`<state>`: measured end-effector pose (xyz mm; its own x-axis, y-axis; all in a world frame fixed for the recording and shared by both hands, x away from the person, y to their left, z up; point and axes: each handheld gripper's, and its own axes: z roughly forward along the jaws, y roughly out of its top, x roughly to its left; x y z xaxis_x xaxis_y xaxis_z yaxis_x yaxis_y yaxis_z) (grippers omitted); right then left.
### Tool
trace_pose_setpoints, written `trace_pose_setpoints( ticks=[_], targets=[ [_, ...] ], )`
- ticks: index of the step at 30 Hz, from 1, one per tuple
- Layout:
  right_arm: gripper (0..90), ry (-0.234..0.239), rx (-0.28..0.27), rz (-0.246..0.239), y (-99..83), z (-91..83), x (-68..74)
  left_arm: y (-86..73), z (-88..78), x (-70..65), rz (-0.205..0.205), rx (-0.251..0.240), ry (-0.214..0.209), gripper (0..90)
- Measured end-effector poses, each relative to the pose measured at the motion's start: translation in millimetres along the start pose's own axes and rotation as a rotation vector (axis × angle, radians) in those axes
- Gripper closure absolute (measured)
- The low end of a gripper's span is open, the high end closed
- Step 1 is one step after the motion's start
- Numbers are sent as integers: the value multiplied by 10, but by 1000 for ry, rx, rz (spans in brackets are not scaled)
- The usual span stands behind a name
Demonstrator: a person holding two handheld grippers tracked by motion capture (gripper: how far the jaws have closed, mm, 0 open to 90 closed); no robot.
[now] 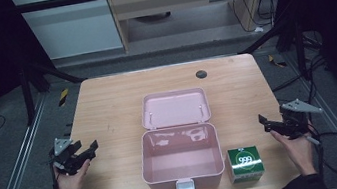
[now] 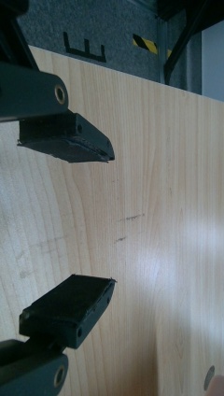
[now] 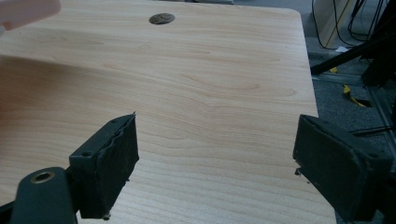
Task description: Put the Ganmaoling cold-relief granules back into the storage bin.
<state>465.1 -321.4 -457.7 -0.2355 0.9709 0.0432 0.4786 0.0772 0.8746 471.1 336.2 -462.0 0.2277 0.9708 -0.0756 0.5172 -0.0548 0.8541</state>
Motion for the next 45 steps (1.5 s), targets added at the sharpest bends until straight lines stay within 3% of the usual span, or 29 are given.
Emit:
trace_pose_setpoints(
  ticks=[6,10,15,18,22,26,30,40,45],
  targets=[
    [141,28,11,-50,105,-85,57,-10,37,-21,28,39,-19,258],
    [150,41,0,-86,185,-147,80,-12,46,-26,43,50,-7,240],
    [159,82,-8,-135,332,-242,147,-14,50,-45,56,64,-3,230],
    [159,118,-2,-201,454,-296,220,-21,69,-72,67,80,-5,236],
    [155,163,12,-250,574,-348,299,-36,93,-117,88,100,-6,249],
    [154,207,20,-281,678,-407,370,-45,119,-155,113,127,-6,258],
    [150,236,41,-321,758,-461,438,-51,137,-179,136,145,-2,261],
    [145,318,101,-436,852,-574,588,-47,147,-197,138,164,-1,261],
    [134,369,166,-510,870,-603,675,-45,140,-195,137,165,1,261]
  ],
)
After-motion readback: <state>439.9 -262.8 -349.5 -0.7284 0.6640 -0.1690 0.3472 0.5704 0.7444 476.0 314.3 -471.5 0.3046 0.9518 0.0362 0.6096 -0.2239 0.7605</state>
